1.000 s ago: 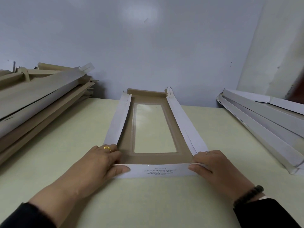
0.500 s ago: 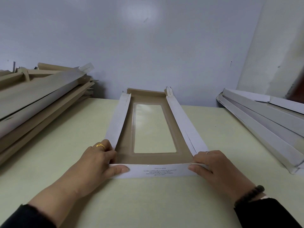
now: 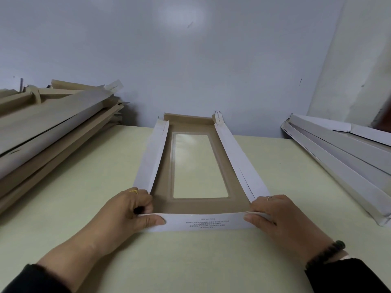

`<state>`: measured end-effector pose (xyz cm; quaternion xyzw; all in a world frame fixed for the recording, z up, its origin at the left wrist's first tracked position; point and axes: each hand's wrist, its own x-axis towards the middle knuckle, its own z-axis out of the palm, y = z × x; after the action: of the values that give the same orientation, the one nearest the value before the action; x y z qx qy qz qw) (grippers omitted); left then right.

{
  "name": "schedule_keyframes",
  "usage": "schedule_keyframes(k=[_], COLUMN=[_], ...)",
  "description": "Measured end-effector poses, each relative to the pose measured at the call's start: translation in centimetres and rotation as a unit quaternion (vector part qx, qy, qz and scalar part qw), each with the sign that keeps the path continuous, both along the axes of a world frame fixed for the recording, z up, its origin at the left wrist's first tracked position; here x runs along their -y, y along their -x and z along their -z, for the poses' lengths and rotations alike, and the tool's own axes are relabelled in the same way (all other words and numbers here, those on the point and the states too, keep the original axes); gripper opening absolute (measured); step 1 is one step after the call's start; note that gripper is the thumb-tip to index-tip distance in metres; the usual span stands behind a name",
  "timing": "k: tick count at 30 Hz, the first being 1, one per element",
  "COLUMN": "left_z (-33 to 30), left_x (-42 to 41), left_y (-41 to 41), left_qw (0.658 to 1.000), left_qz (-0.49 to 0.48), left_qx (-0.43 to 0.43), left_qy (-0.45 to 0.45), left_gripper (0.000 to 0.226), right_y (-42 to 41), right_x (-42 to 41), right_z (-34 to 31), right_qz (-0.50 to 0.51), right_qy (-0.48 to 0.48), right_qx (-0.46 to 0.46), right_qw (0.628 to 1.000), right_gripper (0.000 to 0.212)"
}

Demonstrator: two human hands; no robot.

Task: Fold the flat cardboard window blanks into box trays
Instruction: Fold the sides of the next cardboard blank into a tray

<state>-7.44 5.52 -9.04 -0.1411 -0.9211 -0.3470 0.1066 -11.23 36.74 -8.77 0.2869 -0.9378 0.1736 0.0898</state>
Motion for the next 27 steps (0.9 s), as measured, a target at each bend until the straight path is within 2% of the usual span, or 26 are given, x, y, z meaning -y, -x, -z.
schedule_keyframes(k=[6, 9, 11, 13, 15, 18, 21, 23, 27], left_z=[0.0, 0.0, 0.0, 0.0, -0.1, 0.0, 0.1, -0.3, -1.0], left_x=[-0.1, -0.1, 0.4, 0.8, 1.0, 1.0, 0.6, -0.1, -3.5], left_y=[-0.2, -0.2, -0.1, 0.0, 0.0, 0.2, 0.0, -0.6, -2.3], left_qw=[0.999, 0.997, 0.995, 0.996, 0.997, 0.996, 0.980, 0.970, 0.978], left_qz=[0.004, 0.015, 0.019, 0.025, 0.034, 0.032, -0.017, -0.039, 0.069], left_qx=[0.013, -0.008, -0.017, -0.001, 0.012, 0.015, -0.063, -0.111, -0.061], left_qy=[0.035, 0.072, 0.095, 0.084, 0.065, 0.078, 0.187, 0.214, 0.189], left_gripper=[0.027, 0.032, 0.038, 0.040, 0.042, 0.043, 0.045, 0.049, 0.045], right_y=[-0.3, -0.8, -1.2, -1.3, -1.1, -0.3, -0.1, -0.2, -1.7], right_x=[0.3, 0.6, 1.0, 1.2, 0.6, -0.5, -0.3, 0.6, 4.6], right_z=[-0.3, -0.3, -0.1, -0.3, -0.6, -0.7, -0.3, -0.1, -0.1], right_qz=[0.003, 0.007, 0.004, 0.021, 0.043, 0.063, 0.041, 0.007, -0.092], right_qy=[0.005, 0.021, 0.087, 0.198, 0.243, 0.125, -0.037, -0.052, -0.012], right_qx=[-0.003, 0.019, 0.062, 0.099, 0.062, -0.019, 0.019, -0.004, -0.088], right_qw=[1.000, 1.000, 0.994, 0.975, 0.967, 0.990, 0.998, 0.999, 0.992], right_gripper=[0.039, 0.036, 0.032, 0.029, 0.033, 0.050, 0.034, 0.026, 0.011])
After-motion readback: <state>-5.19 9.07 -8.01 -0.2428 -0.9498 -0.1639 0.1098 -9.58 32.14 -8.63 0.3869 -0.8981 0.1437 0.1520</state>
